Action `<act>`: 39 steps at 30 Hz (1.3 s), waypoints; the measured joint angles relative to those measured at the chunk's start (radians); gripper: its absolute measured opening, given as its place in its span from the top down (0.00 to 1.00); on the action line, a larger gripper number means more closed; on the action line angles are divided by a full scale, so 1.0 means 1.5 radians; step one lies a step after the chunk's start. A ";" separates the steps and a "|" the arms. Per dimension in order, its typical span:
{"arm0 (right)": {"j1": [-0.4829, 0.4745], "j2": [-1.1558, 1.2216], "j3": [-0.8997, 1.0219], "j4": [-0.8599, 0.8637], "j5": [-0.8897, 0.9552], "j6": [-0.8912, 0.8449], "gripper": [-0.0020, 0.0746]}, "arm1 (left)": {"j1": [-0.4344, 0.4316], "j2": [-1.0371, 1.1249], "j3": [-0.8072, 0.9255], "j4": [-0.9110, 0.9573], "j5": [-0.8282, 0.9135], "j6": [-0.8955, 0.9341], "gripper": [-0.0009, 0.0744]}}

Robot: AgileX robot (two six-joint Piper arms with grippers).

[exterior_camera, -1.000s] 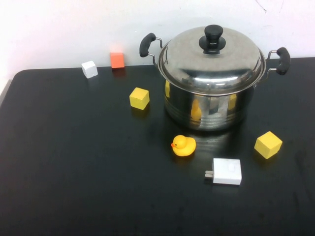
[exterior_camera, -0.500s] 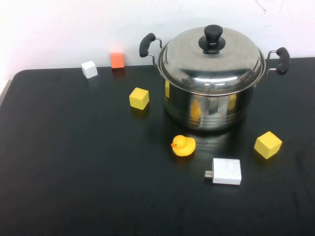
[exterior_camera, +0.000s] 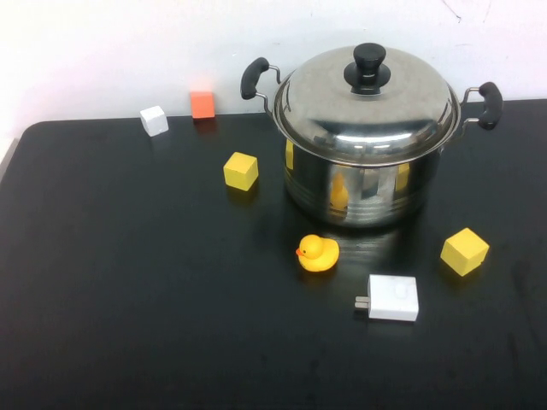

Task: Cover the pot

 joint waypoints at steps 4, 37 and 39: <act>0.000 0.000 0.000 0.000 0.000 0.000 0.98 | 0.000 0.000 0.097 0.000 -0.060 0.000 0.99; 0.000 0.000 0.000 0.000 0.000 0.000 0.98 | 0.006 -0.038 0.122 -0.028 0.003 0.286 0.99; 0.000 0.000 0.000 0.000 0.000 0.000 0.98 | 0.003 -0.038 0.122 -0.030 0.003 0.307 0.99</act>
